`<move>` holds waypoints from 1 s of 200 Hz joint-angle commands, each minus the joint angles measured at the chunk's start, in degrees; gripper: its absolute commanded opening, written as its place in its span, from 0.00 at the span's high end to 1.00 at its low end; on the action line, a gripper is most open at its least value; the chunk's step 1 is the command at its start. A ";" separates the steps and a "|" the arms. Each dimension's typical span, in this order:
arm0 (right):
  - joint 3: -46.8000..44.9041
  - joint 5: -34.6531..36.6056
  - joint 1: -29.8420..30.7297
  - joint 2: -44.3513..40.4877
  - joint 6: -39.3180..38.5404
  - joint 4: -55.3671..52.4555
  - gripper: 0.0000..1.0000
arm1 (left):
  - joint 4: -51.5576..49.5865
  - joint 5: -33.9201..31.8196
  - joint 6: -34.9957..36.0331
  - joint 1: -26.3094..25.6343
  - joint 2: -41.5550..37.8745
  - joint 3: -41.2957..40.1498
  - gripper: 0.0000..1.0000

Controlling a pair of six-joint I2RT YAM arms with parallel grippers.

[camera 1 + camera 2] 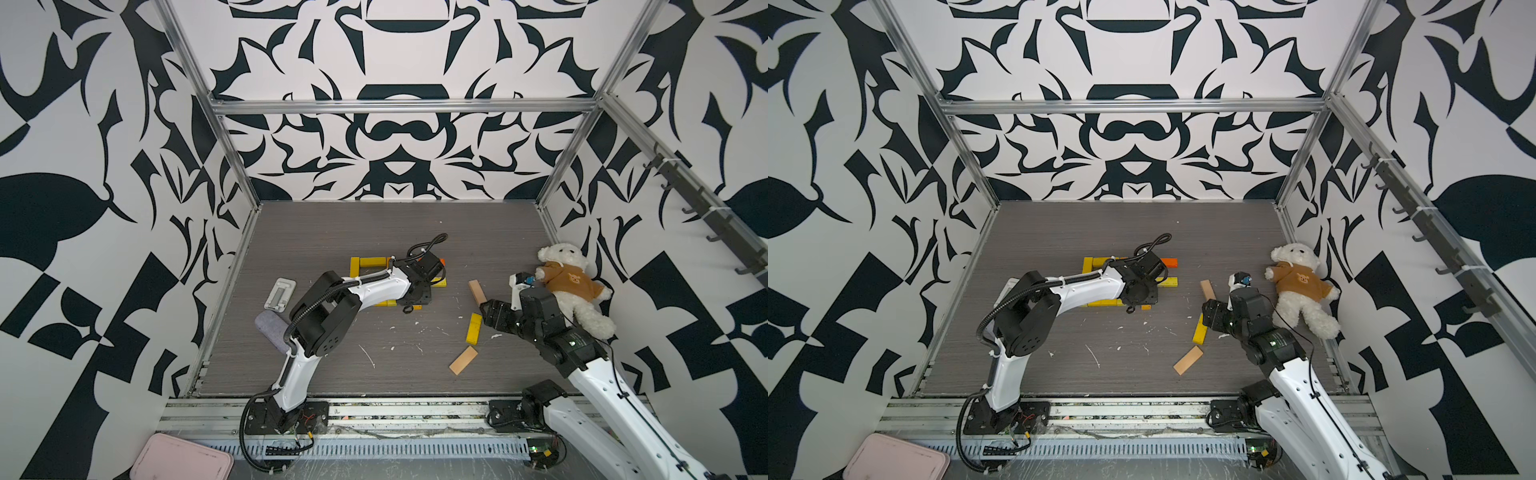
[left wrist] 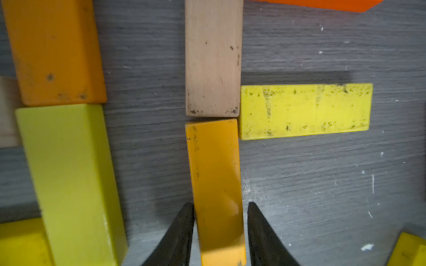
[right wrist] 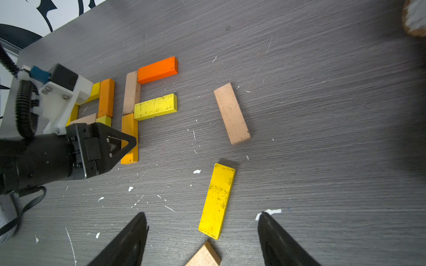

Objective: Assemble the number 8 with building blocks
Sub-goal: Assemble the building block at the center of the board.

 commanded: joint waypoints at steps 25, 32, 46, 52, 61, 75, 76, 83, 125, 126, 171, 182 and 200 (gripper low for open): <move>-0.21 0.82 0.26 -0.24 0.40 1.13 0.22 | -1.94 -1.08 1.09 0.42 -0.38 0.35 0.60; -0.16 0.78 0.29 -0.25 0.39 1.13 0.22 | -1.93 -1.17 1.19 0.42 -0.38 0.37 0.61; -0.25 0.79 0.26 -0.35 0.48 1.13 0.22 | -1.93 -1.17 1.32 0.42 -0.48 0.20 0.61; -0.23 0.78 0.27 -0.41 0.48 1.08 0.22 | -1.84 -1.16 1.45 0.42 -0.42 0.16 0.61; -0.36 0.84 0.29 -0.43 0.51 1.11 0.22 | -1.87 -1.24 1.49 0.42 -0.43 0.10 0.62; -0.45 0.79 0.26 -0.52 0.54 1.13 0.22 | -1.92 -1.34 1.66 0.42 -0.39 0.07 0.63; -0.46 0.78 0.26 -0.50 0.54 1.13 0.22 | -1.92 -1.37 1.67 0.42 -0.39 0.07 0.63; -0.47 0.83 0.26 -0.53 0.56 1.13 0.22 | -2.01 -1.44 1.68 0.42 -0.37 0.14 0.63; -0.65 0.78 0.26 -0.47 0.57 1.21 0.22 | -2.01 -1.71 2.20 0.42 -0.39 0.15 0.64; -0.60 0.78 0.26 -0.48 0.57 1.21 0.22 | -2.01 -1.77 2.20 0.47 -0.39 0.16 0.64; -0.60 0.78 0.26 -0.38 0.73 1.30 0.22 | -2.20 -2.11 1.64 0.69 -0.58 -0.15 0.58; -0.69 0.78 0.26 -0.40 0.66 1.39 0.22 | -1.98 -2.03 1.36 0.75 -0.95 -0.40 0.54; -0.90 0.78 0.26 -0.13 0.57 1.48 0.22 | -1.37 -1.62 0.75 0.77 -1.74 -0.89 0.49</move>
